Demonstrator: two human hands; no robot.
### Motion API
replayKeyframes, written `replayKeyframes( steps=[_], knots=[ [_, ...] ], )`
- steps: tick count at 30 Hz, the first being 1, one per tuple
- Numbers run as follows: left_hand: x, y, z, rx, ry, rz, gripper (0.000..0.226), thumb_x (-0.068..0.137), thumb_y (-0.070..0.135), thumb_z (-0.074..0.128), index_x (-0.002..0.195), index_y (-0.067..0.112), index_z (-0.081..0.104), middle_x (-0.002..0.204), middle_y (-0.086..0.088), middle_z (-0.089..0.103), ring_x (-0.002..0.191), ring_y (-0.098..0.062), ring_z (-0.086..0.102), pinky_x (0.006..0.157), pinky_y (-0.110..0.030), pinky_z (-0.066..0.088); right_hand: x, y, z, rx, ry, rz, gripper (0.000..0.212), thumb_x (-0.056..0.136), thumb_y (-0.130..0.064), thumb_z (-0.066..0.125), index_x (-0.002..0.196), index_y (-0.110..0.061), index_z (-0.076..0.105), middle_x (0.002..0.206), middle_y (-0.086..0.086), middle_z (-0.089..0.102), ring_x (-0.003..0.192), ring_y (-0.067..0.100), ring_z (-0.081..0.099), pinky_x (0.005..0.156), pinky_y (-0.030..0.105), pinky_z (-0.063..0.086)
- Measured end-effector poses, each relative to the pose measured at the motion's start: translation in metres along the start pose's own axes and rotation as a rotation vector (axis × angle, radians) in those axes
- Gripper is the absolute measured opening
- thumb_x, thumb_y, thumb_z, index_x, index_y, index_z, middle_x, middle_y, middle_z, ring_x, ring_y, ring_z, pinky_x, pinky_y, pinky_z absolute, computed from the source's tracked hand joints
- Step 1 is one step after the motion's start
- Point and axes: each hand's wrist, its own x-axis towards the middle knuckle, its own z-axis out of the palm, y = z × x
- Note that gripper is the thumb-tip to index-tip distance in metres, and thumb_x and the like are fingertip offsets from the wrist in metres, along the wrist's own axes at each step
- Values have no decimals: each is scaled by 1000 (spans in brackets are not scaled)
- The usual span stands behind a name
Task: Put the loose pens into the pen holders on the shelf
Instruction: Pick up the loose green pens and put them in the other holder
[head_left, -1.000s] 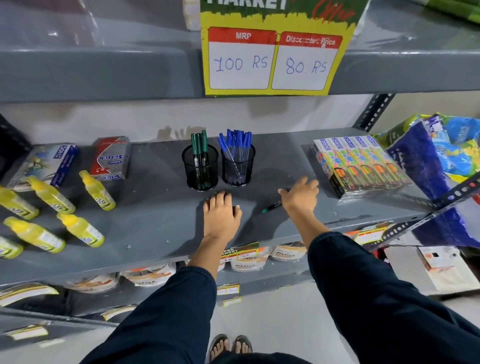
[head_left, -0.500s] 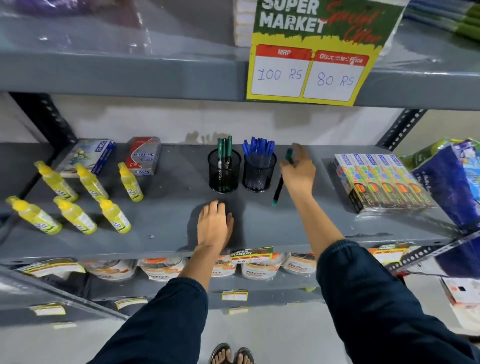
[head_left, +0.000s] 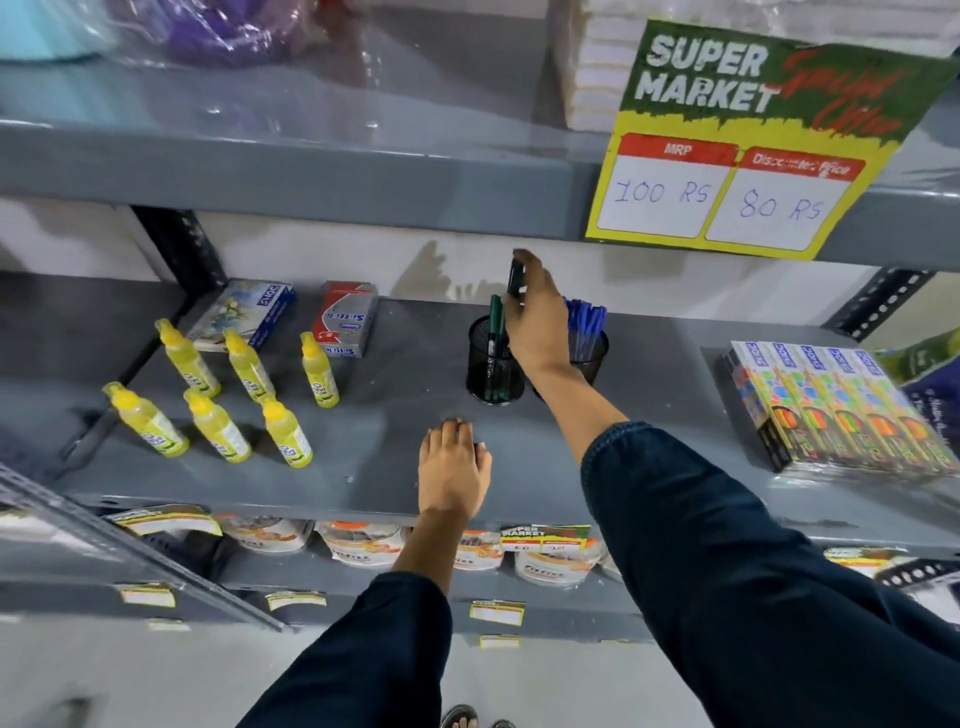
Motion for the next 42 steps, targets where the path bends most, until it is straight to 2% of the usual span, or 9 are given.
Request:
replayKeyframes(
  steps=[6,9,13,17,21,25,28,35,42],
  knots=[
    [0,0,1,6,29,19,42,79,29,30,93,1,59,92,-20,64,82,-38,59,77,-43,51,-9,19,13,-194,-200,38,48,89,4,51,135,-7,43,125,22,54,105,39,59,87,42,51],
    [0,-1,1,10,45,27,42,79,29,30,92,2,59,91,-19,65,82,-37,59,77,-42,52,-9,23,14,-240,-243,22,53,88,8,51,138,-5,41,133,20,44,116,37,53,100,38,45],
    [1,-2,2,4,40,27,43,79,29,30,93,1,60,93,-20,65,84,-37,60,79,-43,51,-6,24,16,-314,-270,-21,61,91,4,49,146,-9,26,135,20,41,121,34,46,98,39,48],
    [1,-3,4,-9,18,11,37,81,26,37,98,1,59,97,-21,64,88,-39,59,82,-46,49,-8,27,8,-296,-71,9,49,93,-3,47,141,-7,36,129,21,49,116,35,48,90,44,52],
    [1,-5,6,-68,2,1,26,82,15,57,105,2,57,105,-21,61,96,-39,53,90,-47,43,-9,42,-12,-294,45,102,41,92,-2,45,133,-6,49,129,19,54,116,37,50,96,45,47],
    [0,-4,7,-81,19,-1,27,81,13,59,106,2,57,107,-20,61,98,-39,54,91,-48,43,-3,58,-28,-356,-106,55,47,89,2,44,136,-4,45,139,16,50,130,37,41,108,48,38],
    [0,-4,7,-90,31,-6,27,80,12,61,104,1,58,106,-21,62,96,-40,55,89,-49,44,0,64,-32,-471,-272,-10,50,92,-3,43,142,-7,37,151,11,37,145,31,21,121,48,17],
    [2,-3,7,-67,14,-16,28,84,17,55,109,3,56,111,-18,61,102,-36,52,94,-47,41,1,62,-28,-650,-428,-28,52,98,-24,38,147,-12,24,160,4,16,148,32,-3,116,61,-1],
    [3,-3,5,-31,-8,-13,31,87,21,51,114,5,54,115,-16,59,106,-34,50,97,-44,38,7,59,-29,-581,-347,-54,36,100,-21,40,133,-10,48,140,9,53,146,29,18,117,58,6]
  ],
)
